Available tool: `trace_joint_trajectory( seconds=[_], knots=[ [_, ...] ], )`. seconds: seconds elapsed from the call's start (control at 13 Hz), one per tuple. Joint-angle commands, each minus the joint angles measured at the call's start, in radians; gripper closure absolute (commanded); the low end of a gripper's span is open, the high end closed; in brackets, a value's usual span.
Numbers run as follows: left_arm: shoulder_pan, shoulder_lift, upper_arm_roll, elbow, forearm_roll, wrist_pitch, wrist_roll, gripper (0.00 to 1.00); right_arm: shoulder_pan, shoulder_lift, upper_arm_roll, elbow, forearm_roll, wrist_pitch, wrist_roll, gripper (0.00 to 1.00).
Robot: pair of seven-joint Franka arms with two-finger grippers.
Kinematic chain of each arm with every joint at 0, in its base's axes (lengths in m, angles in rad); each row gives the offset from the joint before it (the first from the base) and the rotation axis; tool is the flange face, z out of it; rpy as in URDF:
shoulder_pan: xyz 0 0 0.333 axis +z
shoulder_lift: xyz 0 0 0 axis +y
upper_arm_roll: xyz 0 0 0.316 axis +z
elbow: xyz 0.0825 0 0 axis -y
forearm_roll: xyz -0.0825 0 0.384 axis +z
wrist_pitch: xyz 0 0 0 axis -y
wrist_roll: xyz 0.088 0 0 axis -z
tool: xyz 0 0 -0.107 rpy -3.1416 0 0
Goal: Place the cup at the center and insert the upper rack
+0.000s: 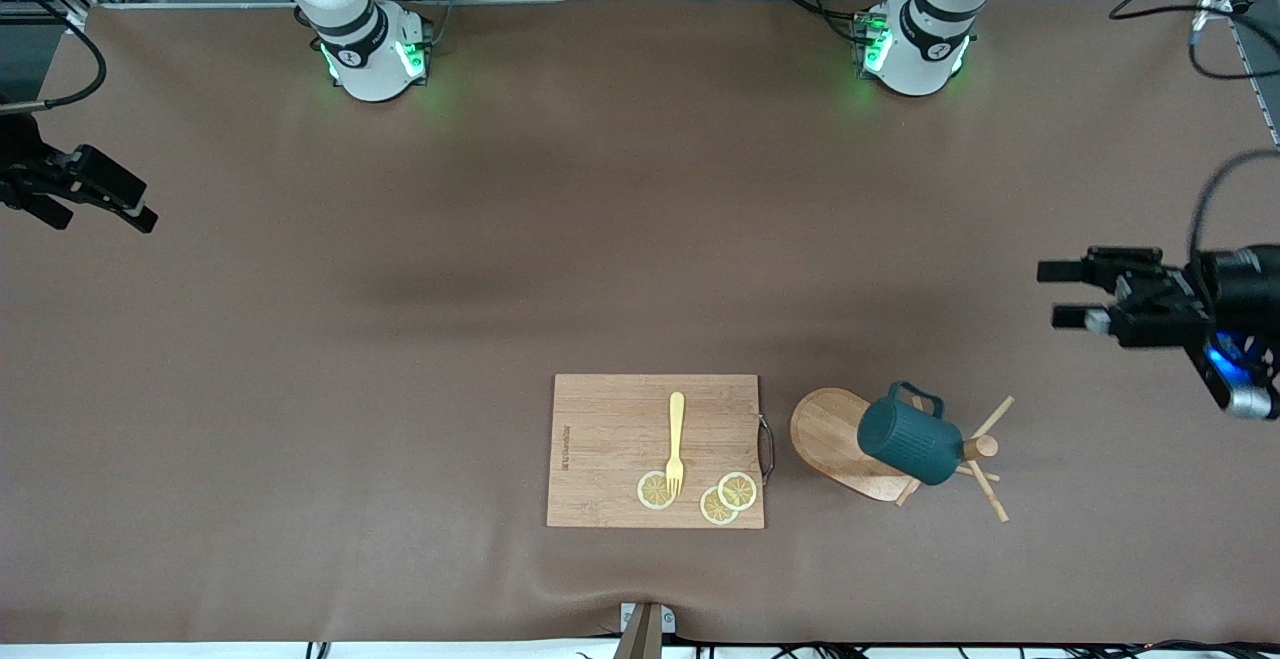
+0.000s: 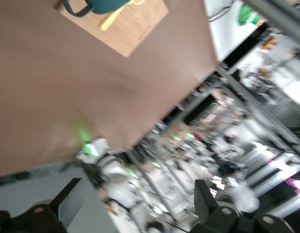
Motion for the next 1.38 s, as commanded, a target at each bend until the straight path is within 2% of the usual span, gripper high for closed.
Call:
trace_joint_trajectory(
  seconds=[0.0, 0.23, 0.54, 0.62, 0.92, 1.08, 1.15, 1.31],
  knots=[
    [-0.083, -0.124, -0.003, -0.042, 0.183, 0.011, 0.009, 0.0, 0.0, -0.003, -0.004, 0.0, 0.018, -0.01, -0.016, 0.0],
    [-0.122, -0.204, -0.065, -0.043, 0.393, 0.011, 0.035, 0.0, 0.0, -0.001, -0.004, 0.0, 0.018, -0.013, -0.016, 0.0],
    [-0.119, -0.251, -0.242, -0.045, 0.79, 0.01, 0.119, 0.0, 0.0, -0.001, -0.004, 0.0, 0.018, -0.015, -0.018, 0.0],
    [-0.126, -0.255, -0.256, -0.045, 0.864, 0.01, 0.122, 0.0, -0.002, -0.001, -0.004, 0.0, 0.018, -0.025, -0.018, 0.0],
    [-0.24, -0.319, -0.186, -0.092, 1.033, 0.008, 0.197, 0.0, -0.011, -0.002, -0.007, 0.0, 0.018, -0.048, -0.062, 0.0],
    [-0.281, -0.356, -0.066, -0.154, 1.021, 0.026, 0.339, 0.0, -0.012, -0.004, -0.007, 0.0, 0.018, -0.064, -0.062, 0.0],
    [-0.309, -0.381, -0.015, -0.196, 1.021, 0.055, 0.364, 0.0, -0.012, -0.006, -0.007, 0.0, 0.018, -0.071, -0.062, 0.0],
    [-0.306, -0.454, 0.003, -0.334, 1.021, 0.152, 0.371, 0.0, -0.012, -0.007, -0.007, 0.002, 0.018, -0.073, -0.064, 0.0]
  ],
)
